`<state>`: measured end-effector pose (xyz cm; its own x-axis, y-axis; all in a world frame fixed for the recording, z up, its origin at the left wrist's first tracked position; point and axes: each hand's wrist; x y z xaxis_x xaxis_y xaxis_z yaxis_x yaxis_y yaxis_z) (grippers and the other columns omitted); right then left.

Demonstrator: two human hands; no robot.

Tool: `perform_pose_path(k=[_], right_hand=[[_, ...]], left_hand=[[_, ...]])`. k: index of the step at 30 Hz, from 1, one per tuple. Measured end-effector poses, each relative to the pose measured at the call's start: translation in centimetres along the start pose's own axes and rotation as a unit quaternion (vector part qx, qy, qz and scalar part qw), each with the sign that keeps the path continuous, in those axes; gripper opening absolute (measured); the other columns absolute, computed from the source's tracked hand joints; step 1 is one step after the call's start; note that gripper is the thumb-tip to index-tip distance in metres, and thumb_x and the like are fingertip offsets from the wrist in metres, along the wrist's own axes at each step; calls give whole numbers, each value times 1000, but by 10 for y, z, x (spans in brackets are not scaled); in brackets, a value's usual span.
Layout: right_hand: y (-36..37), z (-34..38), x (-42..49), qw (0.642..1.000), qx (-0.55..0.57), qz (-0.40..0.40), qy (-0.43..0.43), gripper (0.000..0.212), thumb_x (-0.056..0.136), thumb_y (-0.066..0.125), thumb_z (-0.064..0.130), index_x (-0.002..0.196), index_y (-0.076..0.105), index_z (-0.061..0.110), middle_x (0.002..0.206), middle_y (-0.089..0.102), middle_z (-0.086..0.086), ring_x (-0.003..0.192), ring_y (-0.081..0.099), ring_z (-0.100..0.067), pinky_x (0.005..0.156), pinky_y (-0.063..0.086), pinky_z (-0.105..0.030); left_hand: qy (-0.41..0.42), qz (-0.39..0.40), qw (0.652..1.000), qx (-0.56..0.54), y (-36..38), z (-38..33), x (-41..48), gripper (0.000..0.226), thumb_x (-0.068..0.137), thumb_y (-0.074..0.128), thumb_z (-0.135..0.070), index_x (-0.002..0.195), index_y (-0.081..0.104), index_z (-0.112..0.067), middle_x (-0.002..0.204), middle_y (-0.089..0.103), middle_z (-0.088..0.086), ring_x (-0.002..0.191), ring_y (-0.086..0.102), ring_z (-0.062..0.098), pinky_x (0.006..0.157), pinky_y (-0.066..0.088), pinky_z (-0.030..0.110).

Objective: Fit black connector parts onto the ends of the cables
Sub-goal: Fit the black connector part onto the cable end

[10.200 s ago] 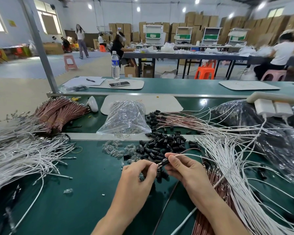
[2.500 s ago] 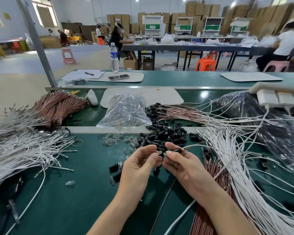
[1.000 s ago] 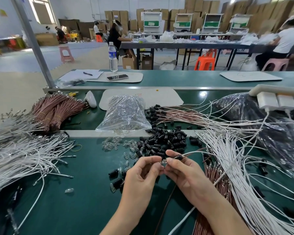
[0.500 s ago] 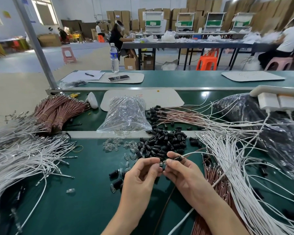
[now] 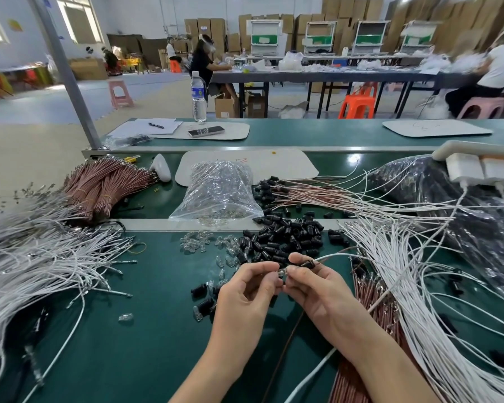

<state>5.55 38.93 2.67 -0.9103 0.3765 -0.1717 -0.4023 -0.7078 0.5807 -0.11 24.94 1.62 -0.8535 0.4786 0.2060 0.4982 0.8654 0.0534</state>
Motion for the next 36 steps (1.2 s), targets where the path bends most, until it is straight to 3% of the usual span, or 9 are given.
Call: perform_pose_path(k=[9, 17, 27, 36], right_hand=[[0, -2, 0, 1000, -1, 6, -5, 30, 71, 74, 6, 101, 71, 7, 71, 68, -10, 62, 68, -16, 65, 59, -26], [0, -2, -1, 999, -39, 7, -29, 15, 70, 74, 7, 80, 82, 16, 76, 70, -7, 64, 69, -14, 68, 59, -24], [-2, 2, 0, 999, 18, 31, 24, 19, 73, 71, 1, 86, 80, 12, 74, 70, -9, 63, 70, -15, 65, 60, -26], [-1, 0, 0, 999, 27, 20, 15, 18, 72, 73, 4, 85, 81, 12, 72, 69, -10, 63, 70, -16, 65, 60, -25]], left_hand=[[12, -10, 1000, 13, 0, 1, 0, 16, 96, 66, -9, 104, 73, -21, 96, 77, 1, 89, 75, 15, 80, 56, 19], [23, -9, 999, 30, -2, 1, -2, 18, 96, 67, -9, 103, 74, -25, 97, 76, -1, 90, 74, 12, 81, 56, 18], [50, 18, 997, 64, -7, -1, 3, 20, 96, 66, -9, 106, 74, -24, 96, 71, -8, 93, 73, 12, 82, 55, 17], [82, 3, 993, 84, -5, 3, 2, 20, 97, 66, -13, 108, 74, -28, 97, 68, -9, 94, 72, 13, 83, 56, 21]])
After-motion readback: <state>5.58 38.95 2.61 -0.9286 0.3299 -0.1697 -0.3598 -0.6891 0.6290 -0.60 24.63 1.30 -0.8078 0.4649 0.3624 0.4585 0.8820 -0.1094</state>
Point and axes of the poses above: each hand's wrist, its own x-axis towards the middle knuckle, its own y-axis out of the palm, z = x × y
